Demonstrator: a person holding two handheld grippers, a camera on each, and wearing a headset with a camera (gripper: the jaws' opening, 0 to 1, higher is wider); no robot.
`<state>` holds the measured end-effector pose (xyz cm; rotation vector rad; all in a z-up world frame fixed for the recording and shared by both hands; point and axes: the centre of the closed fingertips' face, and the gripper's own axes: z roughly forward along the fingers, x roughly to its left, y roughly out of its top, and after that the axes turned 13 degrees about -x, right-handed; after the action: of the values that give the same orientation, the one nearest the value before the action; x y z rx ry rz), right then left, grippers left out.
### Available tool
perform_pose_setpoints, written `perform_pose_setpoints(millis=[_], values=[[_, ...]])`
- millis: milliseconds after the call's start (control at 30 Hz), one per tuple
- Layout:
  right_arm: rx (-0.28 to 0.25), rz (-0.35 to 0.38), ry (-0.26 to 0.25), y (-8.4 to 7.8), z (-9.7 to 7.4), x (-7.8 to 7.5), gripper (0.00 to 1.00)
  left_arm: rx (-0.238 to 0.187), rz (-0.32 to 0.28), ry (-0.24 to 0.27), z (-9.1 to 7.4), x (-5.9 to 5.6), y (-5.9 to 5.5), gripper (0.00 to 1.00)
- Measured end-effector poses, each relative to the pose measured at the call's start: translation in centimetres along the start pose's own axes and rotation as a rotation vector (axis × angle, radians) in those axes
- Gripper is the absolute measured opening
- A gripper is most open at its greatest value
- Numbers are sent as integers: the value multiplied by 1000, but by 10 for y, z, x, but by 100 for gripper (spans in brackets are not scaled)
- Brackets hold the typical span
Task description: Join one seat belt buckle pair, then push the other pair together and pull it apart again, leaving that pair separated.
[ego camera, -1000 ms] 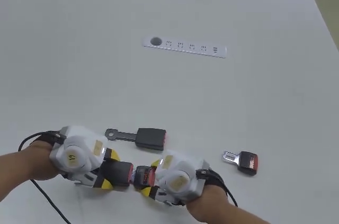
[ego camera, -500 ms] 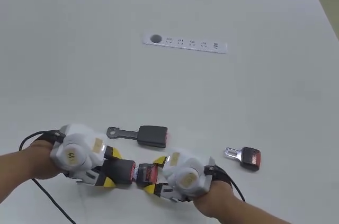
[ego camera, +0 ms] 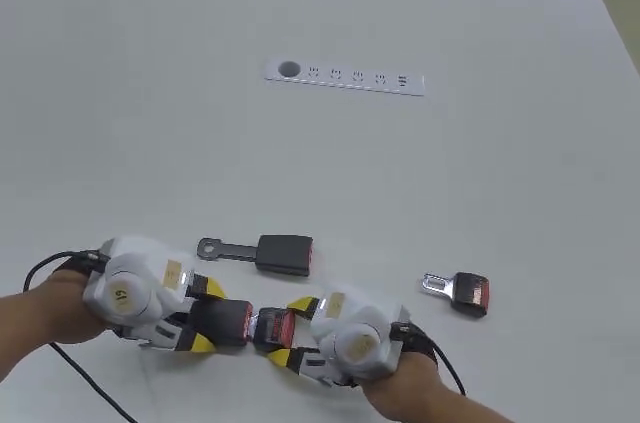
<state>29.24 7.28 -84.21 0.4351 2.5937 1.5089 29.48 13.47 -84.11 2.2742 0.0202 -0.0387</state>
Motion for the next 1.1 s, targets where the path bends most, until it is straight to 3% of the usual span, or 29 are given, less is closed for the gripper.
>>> perform_pose_setpoints(millis=[467,567,667,733,800,867,900,967,1000,1100], values=[[-43,10,-18,0,0,1,33,-7,-9,4,0,-1,0,34],[-51,7,-12,1,0,1,34,35,22,-21,1,-1,0,35],[-36,-2,-9,2,1,2,35,35,9,-15,1,-1,1,35],[-33,-3,-11,2,0,3,36,57,3,-13,2,-1,1,35],[-58,84,-21,7,-4,5,38,89,19,-15,2,-2,2,36],[-94,95,-50,14,-9,-1,44,127,58,8,1,2,2,39],[-126,84,-69,20,-15,-6,47,126,35,10,1,-1,5,43],[-134,85,-87,20,-28,-12,54,105,-5,31,-1,-1,11,47],[-137,93,-90,20,-30,-13,58,76,20,47,-3,1,19,47],[-196,170,-117,23,-50,-23,72,9,8,107,-8,6,39,54]])
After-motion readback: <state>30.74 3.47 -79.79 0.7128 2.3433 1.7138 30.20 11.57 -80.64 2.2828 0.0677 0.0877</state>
